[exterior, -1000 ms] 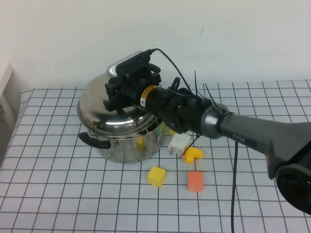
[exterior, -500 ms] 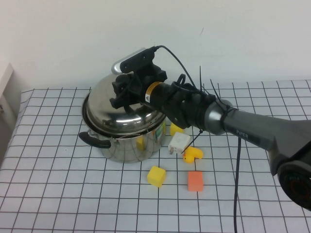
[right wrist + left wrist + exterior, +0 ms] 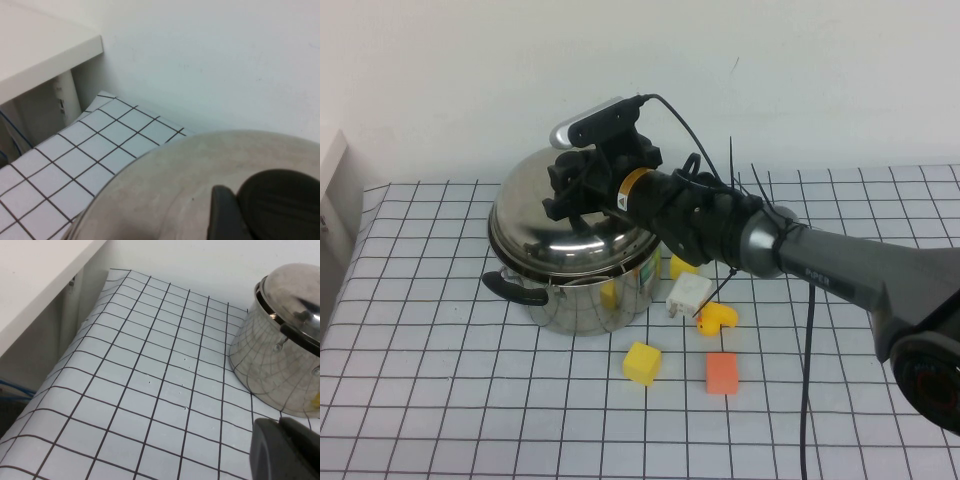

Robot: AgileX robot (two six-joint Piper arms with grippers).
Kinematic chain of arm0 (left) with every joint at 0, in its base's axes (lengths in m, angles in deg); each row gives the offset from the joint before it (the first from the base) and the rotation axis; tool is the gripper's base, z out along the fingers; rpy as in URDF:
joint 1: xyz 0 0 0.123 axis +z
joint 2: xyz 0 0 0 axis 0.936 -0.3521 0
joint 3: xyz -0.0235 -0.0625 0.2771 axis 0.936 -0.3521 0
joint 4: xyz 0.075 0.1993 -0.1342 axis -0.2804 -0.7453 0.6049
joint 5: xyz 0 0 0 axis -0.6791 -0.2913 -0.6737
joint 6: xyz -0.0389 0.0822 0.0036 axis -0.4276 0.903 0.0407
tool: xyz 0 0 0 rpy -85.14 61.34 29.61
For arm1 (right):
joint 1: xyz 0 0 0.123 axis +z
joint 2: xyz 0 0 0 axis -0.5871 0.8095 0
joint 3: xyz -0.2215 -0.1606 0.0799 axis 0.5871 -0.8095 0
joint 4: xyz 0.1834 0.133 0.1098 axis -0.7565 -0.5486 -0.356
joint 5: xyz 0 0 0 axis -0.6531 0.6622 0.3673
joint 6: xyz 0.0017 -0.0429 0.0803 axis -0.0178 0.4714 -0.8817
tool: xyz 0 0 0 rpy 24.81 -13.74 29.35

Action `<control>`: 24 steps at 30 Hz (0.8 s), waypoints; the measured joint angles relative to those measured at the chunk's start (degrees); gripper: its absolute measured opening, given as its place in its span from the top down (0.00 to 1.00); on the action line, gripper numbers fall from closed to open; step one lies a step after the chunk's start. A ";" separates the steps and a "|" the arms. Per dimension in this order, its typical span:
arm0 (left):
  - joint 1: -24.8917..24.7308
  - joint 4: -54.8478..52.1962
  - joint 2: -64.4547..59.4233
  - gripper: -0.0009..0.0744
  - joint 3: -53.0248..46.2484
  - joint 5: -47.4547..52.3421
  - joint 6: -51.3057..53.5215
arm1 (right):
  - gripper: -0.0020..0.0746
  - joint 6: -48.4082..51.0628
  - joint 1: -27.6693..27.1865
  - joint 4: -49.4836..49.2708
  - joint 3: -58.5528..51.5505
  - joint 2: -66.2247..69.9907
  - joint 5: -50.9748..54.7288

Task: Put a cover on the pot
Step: Place the pot lid on the pot

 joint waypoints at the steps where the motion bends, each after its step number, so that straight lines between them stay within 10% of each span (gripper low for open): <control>1: 0.00 0.00 0.00 0.99 0.00 0.00 0.00 | 0.51 -0.09 0.00 0.00 0.00 0.00 0.00; 24: 0.00 0.00 0.00 0.99 0.00 0.00 0.00 | 0.51 -2.71 0.00 -0.14 0.00 0.32 1.11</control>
